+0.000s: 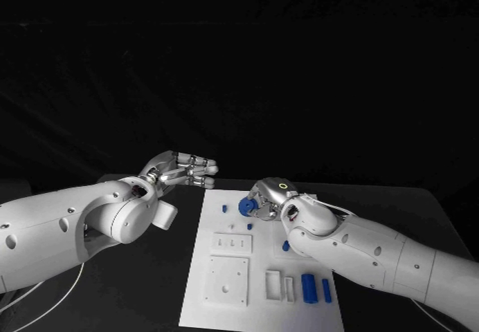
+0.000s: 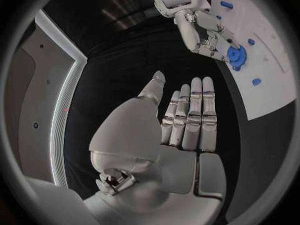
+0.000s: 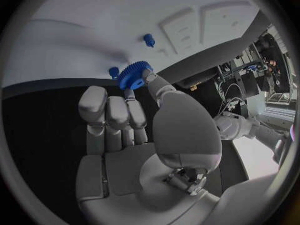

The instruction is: Assemble the parts on the task board

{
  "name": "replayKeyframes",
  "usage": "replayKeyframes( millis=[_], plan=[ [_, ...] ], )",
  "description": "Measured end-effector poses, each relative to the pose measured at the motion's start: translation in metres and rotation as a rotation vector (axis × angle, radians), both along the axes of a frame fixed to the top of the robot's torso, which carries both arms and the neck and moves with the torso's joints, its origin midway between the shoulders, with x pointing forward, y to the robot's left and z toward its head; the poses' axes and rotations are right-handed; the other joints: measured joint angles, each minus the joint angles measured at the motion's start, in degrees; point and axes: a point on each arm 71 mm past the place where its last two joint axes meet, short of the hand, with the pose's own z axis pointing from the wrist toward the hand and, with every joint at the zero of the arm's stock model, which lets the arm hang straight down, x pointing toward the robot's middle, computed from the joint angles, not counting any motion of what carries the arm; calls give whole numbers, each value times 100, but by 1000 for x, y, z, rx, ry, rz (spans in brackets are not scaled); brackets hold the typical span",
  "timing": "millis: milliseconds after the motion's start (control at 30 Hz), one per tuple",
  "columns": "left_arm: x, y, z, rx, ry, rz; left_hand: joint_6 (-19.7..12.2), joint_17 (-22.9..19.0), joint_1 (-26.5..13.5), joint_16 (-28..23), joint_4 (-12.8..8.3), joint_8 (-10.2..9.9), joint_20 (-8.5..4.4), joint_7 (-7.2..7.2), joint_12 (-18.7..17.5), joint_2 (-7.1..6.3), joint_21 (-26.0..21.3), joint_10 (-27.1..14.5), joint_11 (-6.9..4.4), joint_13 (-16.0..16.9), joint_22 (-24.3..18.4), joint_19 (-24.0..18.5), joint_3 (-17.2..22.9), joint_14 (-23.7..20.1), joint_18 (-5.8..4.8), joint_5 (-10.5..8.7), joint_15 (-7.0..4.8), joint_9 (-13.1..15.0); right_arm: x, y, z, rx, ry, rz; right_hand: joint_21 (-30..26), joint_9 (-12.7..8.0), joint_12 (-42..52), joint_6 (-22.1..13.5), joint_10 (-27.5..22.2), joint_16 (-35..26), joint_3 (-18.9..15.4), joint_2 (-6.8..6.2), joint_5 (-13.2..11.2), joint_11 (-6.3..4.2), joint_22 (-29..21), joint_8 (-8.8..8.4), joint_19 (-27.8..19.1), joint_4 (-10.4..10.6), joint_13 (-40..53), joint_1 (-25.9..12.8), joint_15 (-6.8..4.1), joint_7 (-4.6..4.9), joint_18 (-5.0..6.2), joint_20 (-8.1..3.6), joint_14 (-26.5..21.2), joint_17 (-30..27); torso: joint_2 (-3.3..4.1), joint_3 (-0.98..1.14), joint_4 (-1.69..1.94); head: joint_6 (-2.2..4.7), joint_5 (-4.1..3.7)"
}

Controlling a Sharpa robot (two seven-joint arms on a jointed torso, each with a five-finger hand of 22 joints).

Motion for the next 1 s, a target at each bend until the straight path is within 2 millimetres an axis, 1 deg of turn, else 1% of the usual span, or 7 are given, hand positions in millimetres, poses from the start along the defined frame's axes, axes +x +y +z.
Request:
replayKeyframes(
  millis=[167, 400, 633, 900, 1000],
  plan=[
    [0, -1, 0, 0, 0, -2, 0, 0, 0, 0, 0, 0, 0, 0, 0, 0, 0, 0, 0, 0, 0, 0, 0, 0, 0, 0, 0, 0, 2, 4, -4, -7, 3, -5, 0, 0, -22, 6, 8, 0, 0, 0, 0, 8, 0, -16, 0, 0, 5, 0, 0, 1, -1, 0, 0, -16, 1, 5, 1, -21, 46],
    [0, -1, 0, 1, 1, -3, -21, 3, 0, 0, 0, 0, 0, -21, 0, 0, 0, 0, 0, 0, -1, 0, 0, 0, 0, 0, 0, 0, 4, 5, -7, -13, 3, -19, 0, 5, -22, 8, 8, -7, 24, -23, 0, 8, 0, -18, 0, 25, 5, -23, 0, 0, 0, 0, 0, -23, 1, 4, 1, -38, 70],
    [0, -3, 0, 1, 1, -5, -21, 5, 0, 0, 0, 0, 0, -21, 0, 0, 0, 0, 0, 0, -1, 0, 0, 0, 0, 0, 0, 0, 8, 8, -10, -15, 2, -32, 0, 5, -22, 29, 18, -22, 24, -23, -1, 18, 0, -18, 0, 25, 5, -23, 0, -1, 0, 0, 0, -36, -1, 4, -9, -26, 81],
    [0, -4, 0, 1, 2, -8, -21, 4, 0, 0, 0, 0, 0, -21, 0, 0, 0, 0, 0, 0, -1, 0, 0, 0, 0, 0, 0, 0, 8, 14, -14, -22, 7, -28, -23, 3, -46, 42, 16, -22, 41, -31, -17, 16, 0, -2, 0, 42, 4, -31, 0, -2, -1, 0, 0, -50, -4, 5, -7, -25, 95],
    [0, -4, 0, 2, 2, -8, -21, 4, 0, 0, 0, 0, 0, -21, 0, 0, 0, 0, 0, 0, -1, 0, 0, 0, 0, 0, 0, 0, 8, 15, -15, -22, 8, -27, -23, -1, -46, 54, -2, -43, 42, -40, -17, -2, 0, -2, 0, 43, 4, -39, 1, -14, 0, 1, -1, -50, -4, 5, -7, -25, 102]
  ],
)
